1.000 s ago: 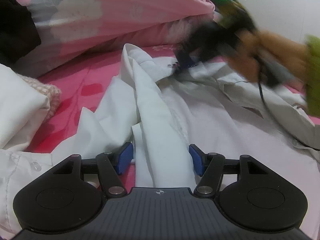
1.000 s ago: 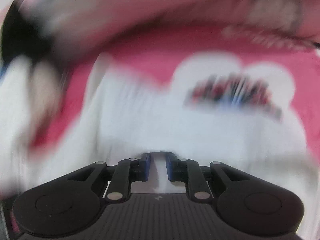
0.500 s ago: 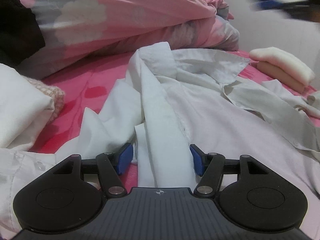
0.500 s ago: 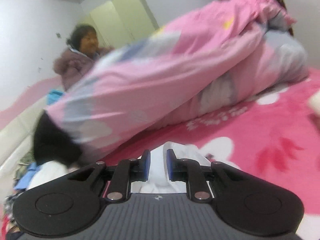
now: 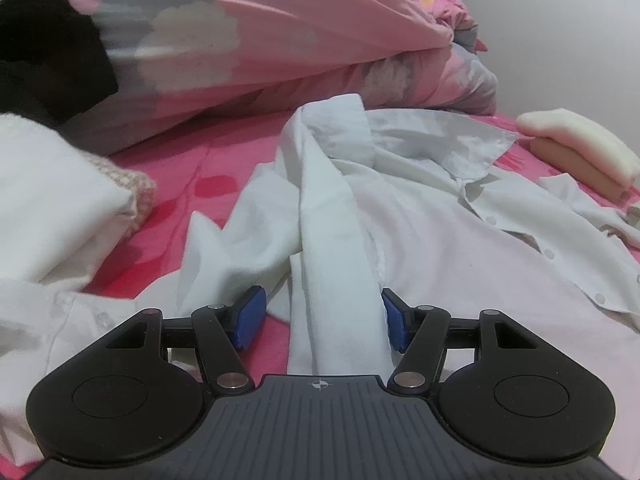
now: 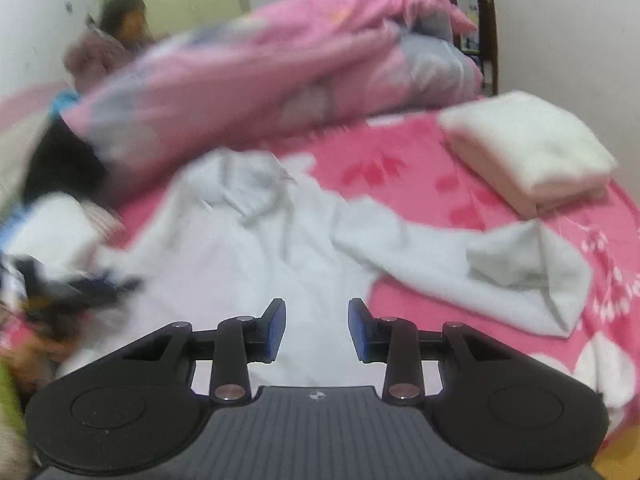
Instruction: Fold clothes
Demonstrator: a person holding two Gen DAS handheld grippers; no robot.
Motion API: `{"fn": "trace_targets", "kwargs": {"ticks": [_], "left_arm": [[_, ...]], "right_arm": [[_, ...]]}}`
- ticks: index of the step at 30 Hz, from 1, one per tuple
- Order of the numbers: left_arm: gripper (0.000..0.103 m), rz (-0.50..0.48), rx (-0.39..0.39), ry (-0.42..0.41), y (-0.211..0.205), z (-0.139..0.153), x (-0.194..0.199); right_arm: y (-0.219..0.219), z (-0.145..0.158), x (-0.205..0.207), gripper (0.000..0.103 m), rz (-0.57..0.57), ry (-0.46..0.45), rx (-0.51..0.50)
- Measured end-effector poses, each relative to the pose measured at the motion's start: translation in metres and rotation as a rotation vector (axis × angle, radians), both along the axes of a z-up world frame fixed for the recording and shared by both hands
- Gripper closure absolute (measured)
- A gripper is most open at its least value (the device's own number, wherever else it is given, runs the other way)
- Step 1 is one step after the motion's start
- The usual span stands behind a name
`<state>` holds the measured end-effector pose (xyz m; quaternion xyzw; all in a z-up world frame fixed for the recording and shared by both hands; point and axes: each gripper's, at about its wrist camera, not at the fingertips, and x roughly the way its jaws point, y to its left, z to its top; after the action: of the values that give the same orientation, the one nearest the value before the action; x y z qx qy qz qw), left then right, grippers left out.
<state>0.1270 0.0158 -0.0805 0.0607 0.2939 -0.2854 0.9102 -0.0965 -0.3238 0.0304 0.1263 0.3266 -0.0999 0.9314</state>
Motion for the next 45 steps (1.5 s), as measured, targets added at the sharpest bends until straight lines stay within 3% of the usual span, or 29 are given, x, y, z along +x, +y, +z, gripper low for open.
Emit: {"fn": "trace_targets", "kwargs": {"ticks": [7, 11, 17, 19, 21, 24, 26, 29, 31, 35, 38, 42, 45], "left_arm": [[0.042, 0.024, -0.017, 0.0, 0.005, -0.002, 0.002], [0.041, 0.024, -0.033, 0.028, 0.008, -0.003, 0.007], [0.041, 0.021, -0.043, 0.048, 0.01, -0.003, 0.01], [0.041, 0.021, -0.042, 0.049, 0.01, -0.003, 0.011], [0.041, 0.02, -0.036, 0.046, 0.009, -0.004, 0.011], [0.041, 0.018, -0.029, 0.044, 0.008, -0.004, 0.011], [0.041, 0.019, -0.038, 0.053, 0.009, -0.003, 0.013], [0.041, 0.021, -0.05, 0.061, 0.011, -0.004, 0.014], [0.041, 0.02, -0.048, 0.062, 0.01, -0.004, 0.014], [0.041, 0.015, -0.046, 0.064, 0.01, -0.005, 0.016], [0.04, 0.014, -0.051, 0.068, 0.011, -0.005, 0.017], [0.039, 0.011, -0.047, 0.067, 0.009, -0.006, 0.017], [0.039, 0.011, -0.047, 0.066, 0.01, -0.006, 0.017]], "right_arm": [[0.008, -0.058, 0.044, 0.074, 0.078, 0.174, -0.017], [0.027, -0.065, -0.02, 0.074, 0.135, 0.226, -0.094], [0.037, -0.068, -0.125, 0.075, 0.09, 0.407, -0.042], [0.038, -0.055, -0.14, 0.075, 0.081, 0.395, -0.038], [0.04, -0.032, -0.139, 0.074, 0.096, 0.307, -0.034], [0.048, -0.007, -0.106, 0.074, 0.162, 0.132, -0.056], [0.06, -0.01, -0.072, 0.073, 0.218, 0.081, -0.135], [0.072, -0.031, -0.035, 0.073, 0.266, 0.107, -0.256], [0.06, -0.046, -0.03, 0.073, 0.226, 0.151, -0.261], [0.021, -0.067, -0.067, 0.073, 0.15, 0.344, -0.024], [0.02, -0.051, -0.112, 0.073, 0.142, 0.399, 0.057], [0.019, -0.026, -0.135, 0.073, 0.107, 0.406, 0.021], [0.028, -0.017, -0.108, 0.073, 0.135, 0.276, -0.091]]}}
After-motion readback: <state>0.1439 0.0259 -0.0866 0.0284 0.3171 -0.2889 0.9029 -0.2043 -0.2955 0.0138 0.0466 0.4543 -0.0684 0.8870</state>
